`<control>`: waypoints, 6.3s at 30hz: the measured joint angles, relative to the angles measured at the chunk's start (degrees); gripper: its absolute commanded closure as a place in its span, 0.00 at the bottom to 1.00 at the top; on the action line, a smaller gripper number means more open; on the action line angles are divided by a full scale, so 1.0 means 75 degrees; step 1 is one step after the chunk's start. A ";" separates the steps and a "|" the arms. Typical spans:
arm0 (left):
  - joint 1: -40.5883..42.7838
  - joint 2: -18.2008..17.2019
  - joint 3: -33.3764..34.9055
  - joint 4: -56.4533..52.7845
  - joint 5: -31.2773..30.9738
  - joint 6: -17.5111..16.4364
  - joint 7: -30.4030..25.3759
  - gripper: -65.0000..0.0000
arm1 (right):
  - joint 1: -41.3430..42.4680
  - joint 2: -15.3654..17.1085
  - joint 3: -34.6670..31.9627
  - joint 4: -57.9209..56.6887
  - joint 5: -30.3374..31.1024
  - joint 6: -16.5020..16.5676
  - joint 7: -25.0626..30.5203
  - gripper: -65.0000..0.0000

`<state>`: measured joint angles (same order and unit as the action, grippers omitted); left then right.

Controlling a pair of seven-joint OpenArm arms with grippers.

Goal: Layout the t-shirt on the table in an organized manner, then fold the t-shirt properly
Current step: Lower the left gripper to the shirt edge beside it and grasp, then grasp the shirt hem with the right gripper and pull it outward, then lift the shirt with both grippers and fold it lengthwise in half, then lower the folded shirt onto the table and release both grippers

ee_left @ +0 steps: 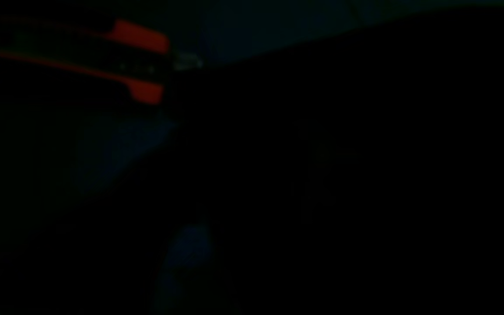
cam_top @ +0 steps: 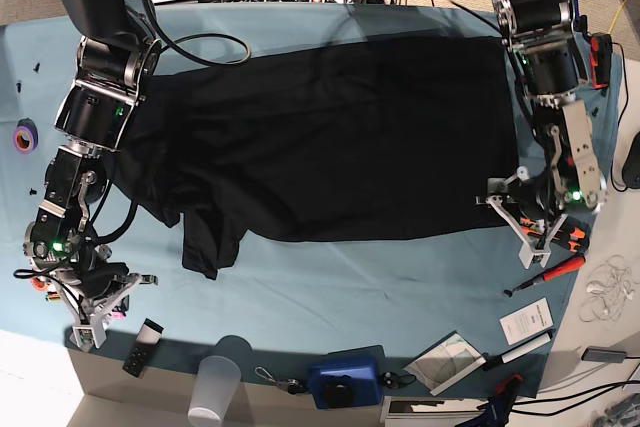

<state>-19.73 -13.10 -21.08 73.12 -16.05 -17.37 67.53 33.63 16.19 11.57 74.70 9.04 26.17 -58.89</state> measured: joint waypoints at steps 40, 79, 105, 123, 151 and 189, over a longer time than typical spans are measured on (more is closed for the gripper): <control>0.2605 -0.0676 -0.1349 0.2838 -0.5004 -0.2072 0.1131 1.00 | -0.0017 0.0356 -0.0009 0.2055 0.1000 0.0289 -0.0997 1.00; 0.2629 -0.0667 -0.1335 0.2844 -0.5211 -0.2072 0.1113 1.00 | 0.0192 -0.0621 -0.2757 -0.2320 -0.1373 -0.1719 0.0323 1.00; 0.1483 -0.0667 -0.1335 0.2844 -0.3917 -0.2331 -0.0154 1.00 | 0.0472 0.0189 -0.2623 -0.0944 -0.1300 -0.1944 0.3314 1.00; 0.1888 -0.0667 -0.1562 0.2859 -0.5184 -0.2069 0.0956 1.00 | 0.0379 0.0268 0.0941 -0.0659 0.2288 0.0615 -0.0009 1.00; 0.3214 -0.0641 -0.1932 0.3008 -0.5458 -0.2276 0.1271 1.00 | -0.3800 0.0248 0.1236 0.2693 0.0828 0.0350 -0.0058 1.00; 0.3212 0.0420 -0.1836 0.2751 -0.3462 -0.0475 0.0399 0.44 | -0.4036 0.0233 0.1236 0.2693 0.0793 -0.0181 -0.1259 0.83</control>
<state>4.36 -9.96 -34.85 93.76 -42.02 -20.93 70.52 3.36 17.93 20.84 94.89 14.98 24.82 -68.34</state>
